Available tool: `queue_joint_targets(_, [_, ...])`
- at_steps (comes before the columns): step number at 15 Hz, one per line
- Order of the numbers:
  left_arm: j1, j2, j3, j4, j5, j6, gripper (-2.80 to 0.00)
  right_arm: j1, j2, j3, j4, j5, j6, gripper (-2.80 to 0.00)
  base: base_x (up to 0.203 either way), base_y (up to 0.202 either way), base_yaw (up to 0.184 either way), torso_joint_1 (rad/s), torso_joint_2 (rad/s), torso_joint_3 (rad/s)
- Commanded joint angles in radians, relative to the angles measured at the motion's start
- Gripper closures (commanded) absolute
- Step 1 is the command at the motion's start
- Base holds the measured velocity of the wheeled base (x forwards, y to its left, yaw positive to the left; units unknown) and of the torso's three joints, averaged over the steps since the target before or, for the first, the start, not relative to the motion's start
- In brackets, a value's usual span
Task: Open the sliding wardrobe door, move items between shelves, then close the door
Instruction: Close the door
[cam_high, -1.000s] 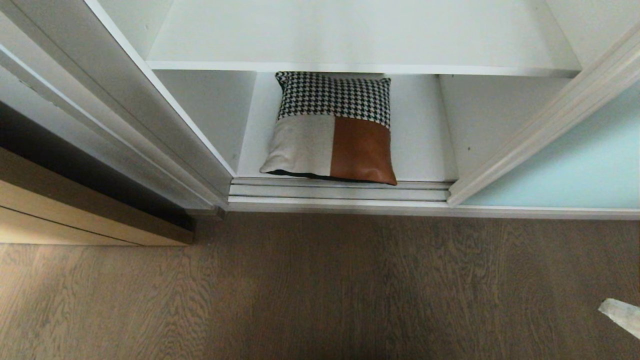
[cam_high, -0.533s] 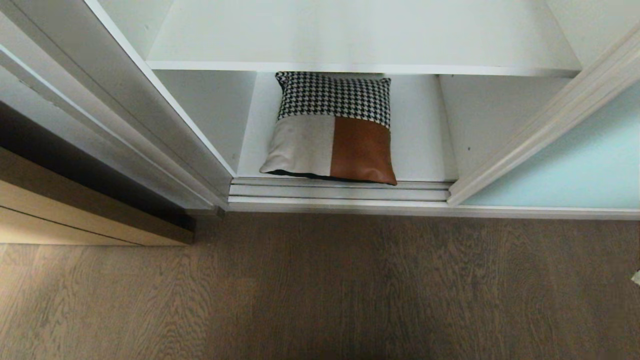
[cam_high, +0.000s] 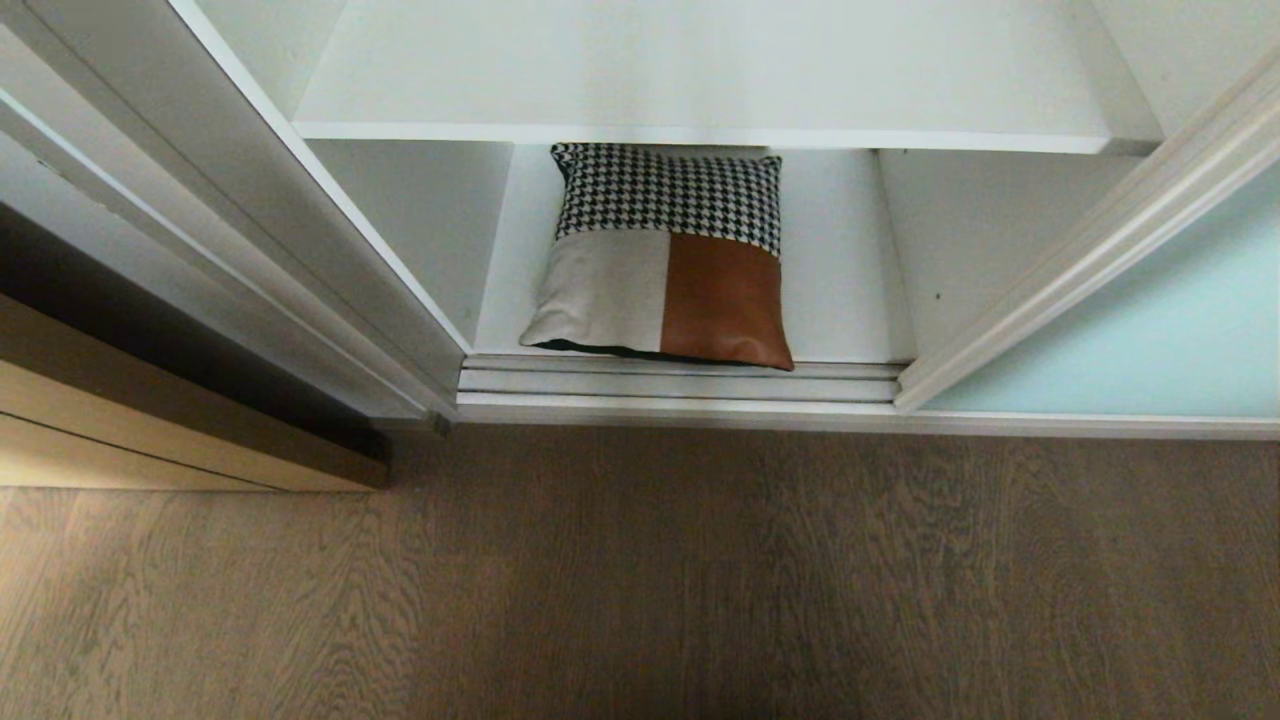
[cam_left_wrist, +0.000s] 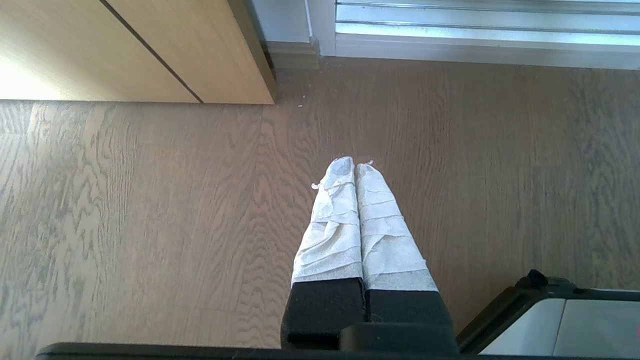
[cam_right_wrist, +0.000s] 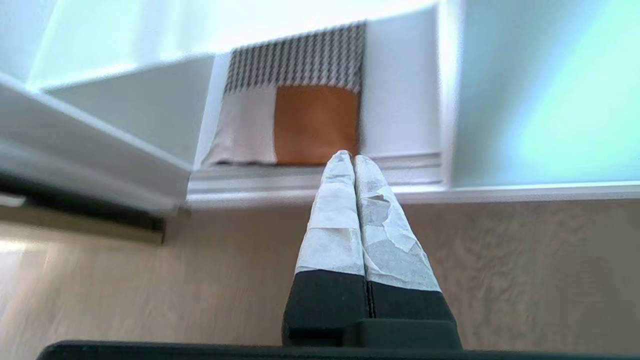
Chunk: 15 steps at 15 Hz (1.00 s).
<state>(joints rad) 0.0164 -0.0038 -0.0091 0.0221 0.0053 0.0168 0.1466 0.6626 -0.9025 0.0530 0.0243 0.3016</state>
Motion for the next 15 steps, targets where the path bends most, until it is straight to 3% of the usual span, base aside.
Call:
queue_joint_targets(1, [0.0,0.005,0.0,0.001,0.001,0.0,0.0,-0.053,0.028,-0.132,0.108,0.004,0.004,0.0,0.0,0.0,0.0,0.0,0.0,0.0])
queue_joint_targets(4, [0.0,0.005,0.0,0.001,0.001,0.0,0.0,-0.195,0.053,-0.218,0.187,0.11,0.013,0.0,0.0,0.0,0.0,0.0,0.0,0.0])
queue_joint_targets(8, [0.0,0.005,0.0,0.001,0.001,0.0,0.0,-0.471,0.116,-0.226,0.127,0.425,0.087,0.0,0.0,0.0,0.0,0.0,0.0,0.0])
queue_joint_targets(10, [0.0,0.005,0.0,0.001,0.001,0.0,0.0,-0.574,0.17,-0.223,0.045,0.552,0.187,0.0,0.0,0.0,0.0,0.0,0.0,0.0])
queue_joint_targets(12, [0.0,0.005,0.0,0.001,0.001,0.0,0.0,-0.607,0.218,-0.216,-0.06,0.6,0.234,0.0,0.0,0.0,0.0,0.0,0.0,0.0])
queue_joint_targets(15, [0.0,0.005,0.0,0.001,0.001,0.0,0.0,-0.668,0.27,-0.187,-0.149,0.627,0.237,0.0,0.0,0.0,0.0,0.0,0.0,0.0])
